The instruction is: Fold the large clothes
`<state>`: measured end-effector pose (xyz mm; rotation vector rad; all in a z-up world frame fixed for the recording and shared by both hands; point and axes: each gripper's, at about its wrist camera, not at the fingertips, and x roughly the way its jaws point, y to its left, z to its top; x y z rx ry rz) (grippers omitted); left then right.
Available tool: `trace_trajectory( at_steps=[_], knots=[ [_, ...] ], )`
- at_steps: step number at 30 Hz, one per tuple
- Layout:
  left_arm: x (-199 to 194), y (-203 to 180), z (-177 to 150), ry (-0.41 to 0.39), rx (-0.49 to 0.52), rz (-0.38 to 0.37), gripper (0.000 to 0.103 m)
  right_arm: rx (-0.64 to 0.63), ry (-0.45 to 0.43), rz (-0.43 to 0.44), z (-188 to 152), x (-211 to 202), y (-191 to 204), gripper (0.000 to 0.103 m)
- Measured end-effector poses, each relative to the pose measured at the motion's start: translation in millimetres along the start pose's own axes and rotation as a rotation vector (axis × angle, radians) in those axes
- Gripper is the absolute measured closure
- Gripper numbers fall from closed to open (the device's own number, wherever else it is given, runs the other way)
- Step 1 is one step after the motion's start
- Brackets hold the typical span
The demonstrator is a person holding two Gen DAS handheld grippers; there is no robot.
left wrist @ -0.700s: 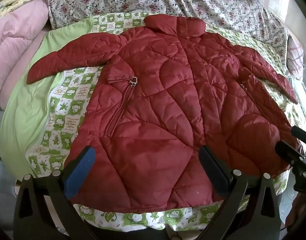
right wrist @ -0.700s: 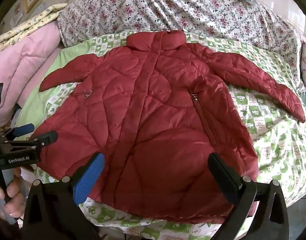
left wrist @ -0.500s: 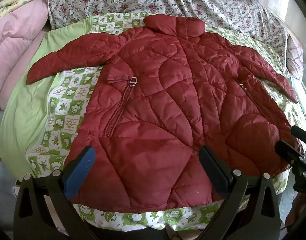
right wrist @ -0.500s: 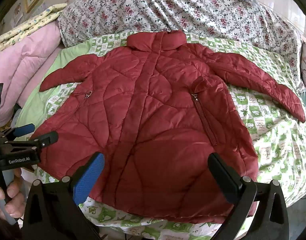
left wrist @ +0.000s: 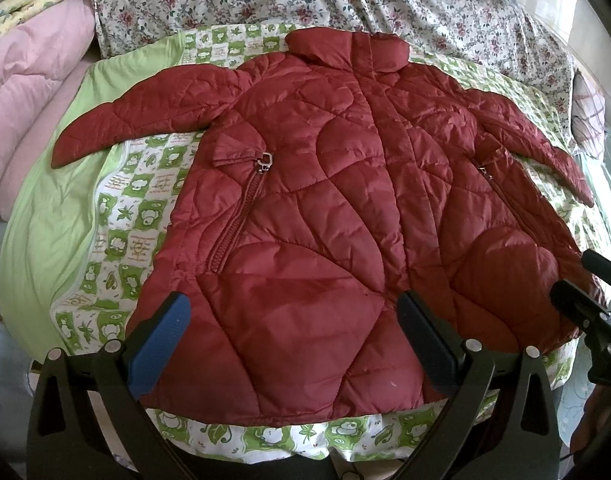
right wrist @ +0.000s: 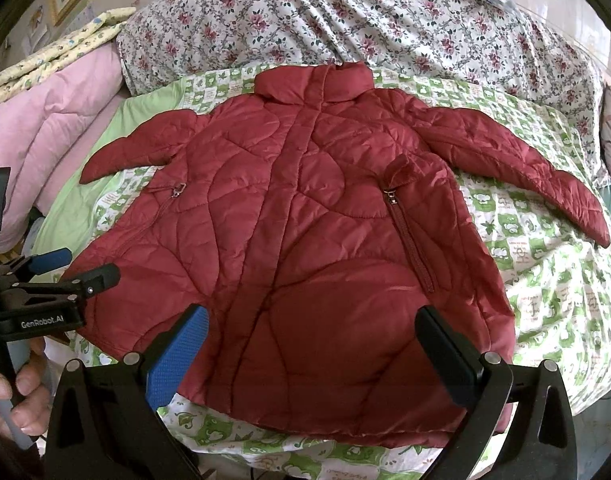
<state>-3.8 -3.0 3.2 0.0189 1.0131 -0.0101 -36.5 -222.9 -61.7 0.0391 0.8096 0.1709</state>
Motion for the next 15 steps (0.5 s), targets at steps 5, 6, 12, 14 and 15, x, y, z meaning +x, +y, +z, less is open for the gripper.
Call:
trace_trajectory(
  at_steps=[5, 6, 12, 14, 15],
  knots=[
    [1.4, -0.8, 0.2, 0.004, 0.002, 0.001, 0.000, 0.001, 0.000, 0.002, -0.8, 0.6, -0.9, 0.000],
    [1.8, -1.2, 0.2, 0.004, 0.001, 0.001, 0.000, 0.001, 0.000, 0.004, -1.1, 0.2, -0.7, 0.000],
    [3.9, -3.0, -0.3, 0.007, 0.004, 0.003, 0.000, 0.000, 0.001, 0.003, 0.9, 1.3, -0.6, 0.000],
    [4.5, -4.1, -0.8, 0.008, 0.003, 0.003, 0.000, 0.001, 0.003, 0.003, 1.9, 2.7, -1.3, 0.000],
    [4.6, -3.7, -0.5, 0.007, 0.005, 0.004, 0.000, 0.001, 0.003, 0.003, 2.3, 2.6, -0.6, 0.000]
  ],
)
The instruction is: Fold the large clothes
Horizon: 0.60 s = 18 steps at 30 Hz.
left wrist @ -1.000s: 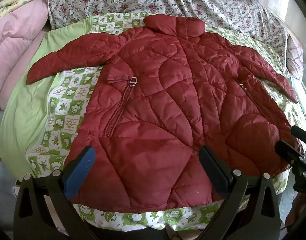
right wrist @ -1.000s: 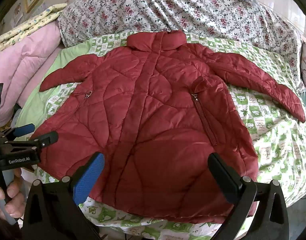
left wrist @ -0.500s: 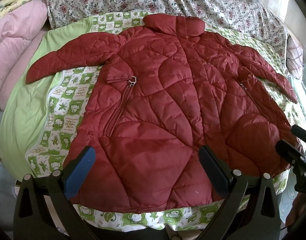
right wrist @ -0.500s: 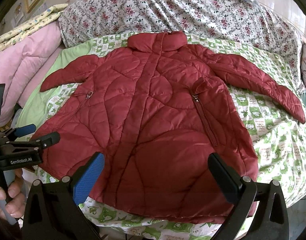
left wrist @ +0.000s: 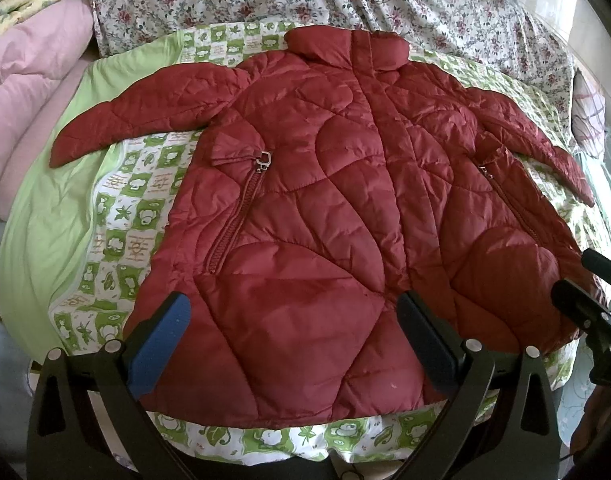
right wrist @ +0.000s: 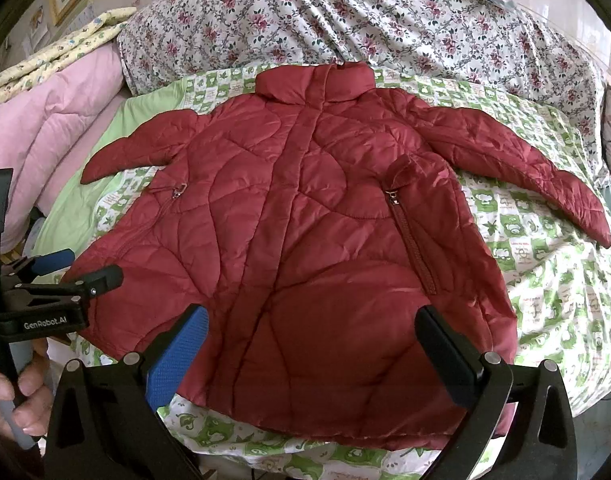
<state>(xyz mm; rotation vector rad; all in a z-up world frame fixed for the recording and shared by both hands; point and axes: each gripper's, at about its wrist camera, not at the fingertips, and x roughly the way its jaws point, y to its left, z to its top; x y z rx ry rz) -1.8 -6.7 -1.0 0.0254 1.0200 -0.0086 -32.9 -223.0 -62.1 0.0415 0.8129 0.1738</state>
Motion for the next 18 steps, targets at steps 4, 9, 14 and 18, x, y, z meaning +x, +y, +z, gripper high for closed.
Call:
trace_trajectory(
  at_steps=[4, 9, 14, 18],
  knots=[
    [0, 0, 0, 0.001, 0.003, 0.006, 0.000, 0.000, 0.002, 0.000, 0, 0, 0, 0.000],
    [5, 0, -1, 0.005, 0.007, 0.012, 0.000, -0.003, 0.004, 0.009, 2, 1, 1, 0.000],
    [7, -2, -3, 0.008, 0.008, 0.010, 0.000, -0.002, 0.002, 0.011, 2, 3, 0, 0.000],
    [18, 0, 0, 0.091, 0.079, 0.116, 0.000, 0.010, 0.010, 0.023, 3, 3, 0, 0.000]
  ],
)
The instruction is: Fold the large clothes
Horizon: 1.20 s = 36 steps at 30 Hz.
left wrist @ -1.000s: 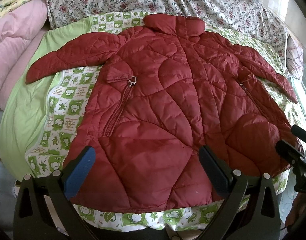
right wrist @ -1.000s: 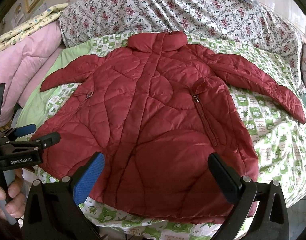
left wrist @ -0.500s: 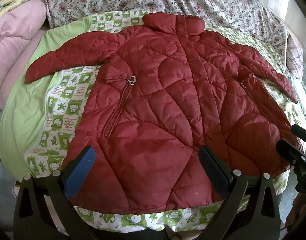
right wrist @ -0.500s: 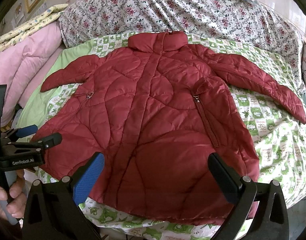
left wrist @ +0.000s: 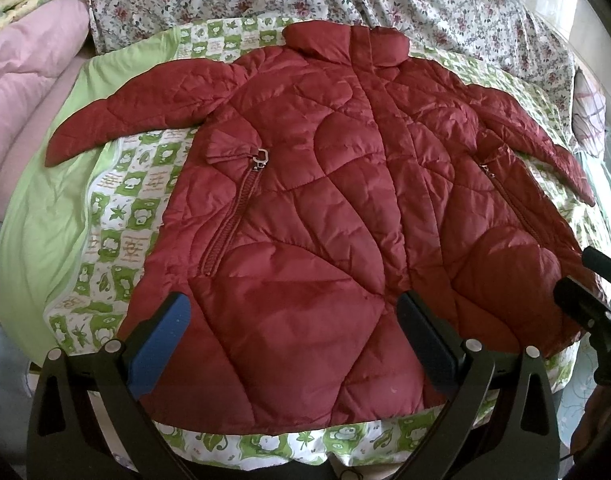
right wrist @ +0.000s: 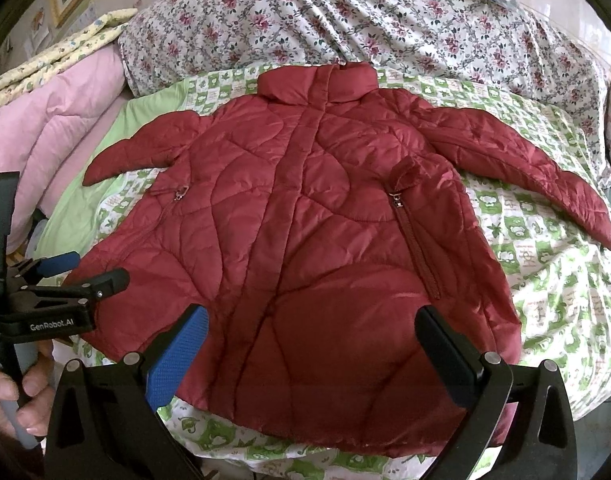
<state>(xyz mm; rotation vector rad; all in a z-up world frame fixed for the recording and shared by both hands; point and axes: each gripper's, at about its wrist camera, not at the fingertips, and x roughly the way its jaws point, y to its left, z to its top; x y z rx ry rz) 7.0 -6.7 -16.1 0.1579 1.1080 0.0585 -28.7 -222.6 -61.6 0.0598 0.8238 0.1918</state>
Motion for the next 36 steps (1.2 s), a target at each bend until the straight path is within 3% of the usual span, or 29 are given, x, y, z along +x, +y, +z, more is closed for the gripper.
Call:
trace_trajectory(
  at_steps=[3, 6, 11, 23, 26, 30, 36],
  knots=[
    [1, 1, 3, 0.046, 0.031, 0.042, 0.000, 0.009, 0.007, 0.009, 3, 1, -2, 0.000],
    [3, 4, 6, -0.010, -0.010, -0.024, 0.000, 0.032, 0.012, 0.009, 6, 1, -11, 0.000],
    [9, 8, 16, -0.056, -0.034, -0.053, 0.000, 0.091, -0.020, -0.004, 14, -3, -42, 0.000],
    [27, 21, 38, -0.032, -0.093, -0.119, 0.000, 0.368, -0.121, -0.035, 29, -12, -159, 0.000],
    [34, 20, 38, 0.005, -0.099, -0.136, 0.000, 0.445, -0.171, -0.086, 32, -10, -198, 0.000],
    [42, 18, 38, 0.057, -0.102, -0.153, 0.000, 0.561, -0.234, -0.079, 38, -6, -252, 0.001],
    [49, 18, 45, 0.052, -0.093, -0.135, 0.000, 0.710, -0.255, -0.090, 52, 19, -319, 0.013]
  ],
)
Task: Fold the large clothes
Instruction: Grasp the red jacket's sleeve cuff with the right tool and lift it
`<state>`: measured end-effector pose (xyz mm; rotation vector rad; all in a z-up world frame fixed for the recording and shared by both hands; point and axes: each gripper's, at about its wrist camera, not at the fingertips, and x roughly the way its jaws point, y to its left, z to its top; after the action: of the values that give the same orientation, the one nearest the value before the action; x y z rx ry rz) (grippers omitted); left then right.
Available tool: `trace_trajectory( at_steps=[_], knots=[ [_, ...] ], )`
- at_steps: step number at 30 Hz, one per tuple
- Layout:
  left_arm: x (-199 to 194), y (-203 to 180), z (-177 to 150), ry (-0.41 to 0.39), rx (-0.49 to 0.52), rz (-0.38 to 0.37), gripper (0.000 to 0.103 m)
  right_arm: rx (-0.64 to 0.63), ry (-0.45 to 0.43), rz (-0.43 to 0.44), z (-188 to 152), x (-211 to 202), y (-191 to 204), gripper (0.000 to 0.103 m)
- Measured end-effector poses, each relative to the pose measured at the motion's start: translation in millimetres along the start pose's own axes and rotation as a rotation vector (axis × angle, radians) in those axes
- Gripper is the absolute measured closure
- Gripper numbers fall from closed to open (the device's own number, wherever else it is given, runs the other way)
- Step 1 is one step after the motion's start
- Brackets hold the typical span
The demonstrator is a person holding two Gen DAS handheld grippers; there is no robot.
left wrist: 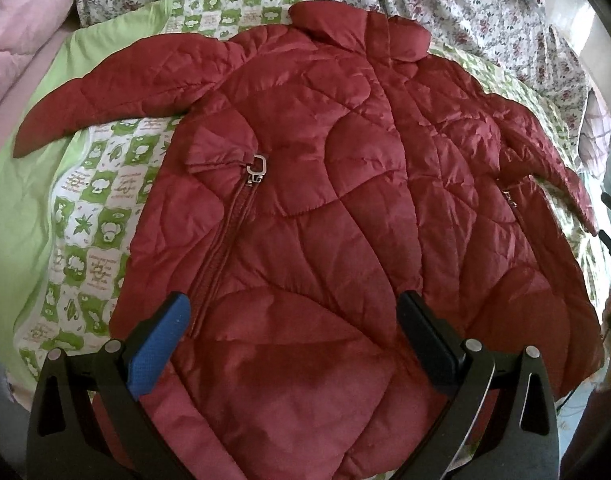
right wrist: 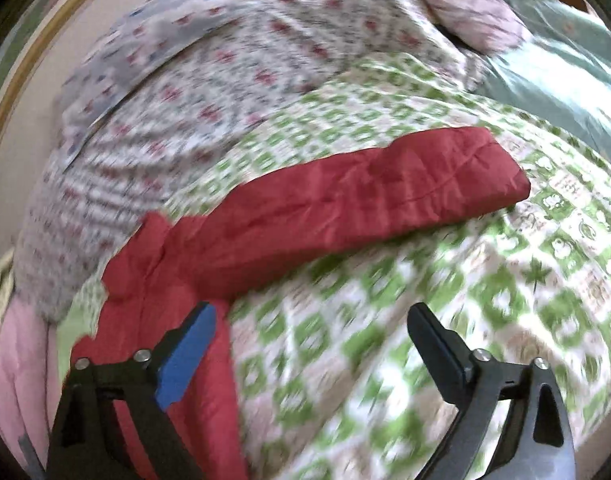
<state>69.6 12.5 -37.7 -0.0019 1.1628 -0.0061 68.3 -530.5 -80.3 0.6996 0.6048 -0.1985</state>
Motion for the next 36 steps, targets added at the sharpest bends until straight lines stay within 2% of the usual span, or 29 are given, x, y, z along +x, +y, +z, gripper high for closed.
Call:
trace_trajectory(
  at_steps=[5, 8, 12, 17, 20, 21, 22, 25, 31, 36],
  knots=[
    [6, -1, 5, 0.006, 0.003, 0.017, 0.000, 0.145, 0.020, 0.050, 20, 38, -31, 0.022],
    [10, -1, 8, 0.008, 0.004, 0.026, 0.000, 0.219, 0.017, 0.076, 28, 58, -45, 0.034],
    [16, -4, 12, 0.016, 0.006, 0.029, 0.000, 0.337, 0.006, 0.079, 40, 80, -70, 0.035],
    [24, -7, 18, 0.026, 0.014, 0.028, 0.000, 0.430, -0.038, 0.068, 46, 90, -92, 0.044],
    [29, -9, 20, 0.030, 0.016, 0.026, 0.000, 0.386, -0.080, 0.055, 53, 90, -86, 0.054],
    [31, -10, 22, 0.031, 0.018, 0.026, 0.000, 0.360, -0.085, 0.046, 56, 90, -81, 0.066],
    [32, -11, 23, 0.032, 0.019, 0.027, 0.000, 0.347, -0.086, 0.042, 58, 90, -78, 0.072],
    [35, -11, 28, 0.025, 0.020, 0.022, 0.000, 0.281, -0.107, 0.035, 64, 87, -63, 0.085],
    [45, -7, 42, -0.007, 0.015, 0.014, 0.000, 0.049, -0.171, 0.041, 67, 70, -4, 0.090],
    [55, 6, 58, -0.008, -0.025, -0.007, 0.000, -0.172, -0.182, 0.080, 55, 60, 72, 0.090]
  ],
)
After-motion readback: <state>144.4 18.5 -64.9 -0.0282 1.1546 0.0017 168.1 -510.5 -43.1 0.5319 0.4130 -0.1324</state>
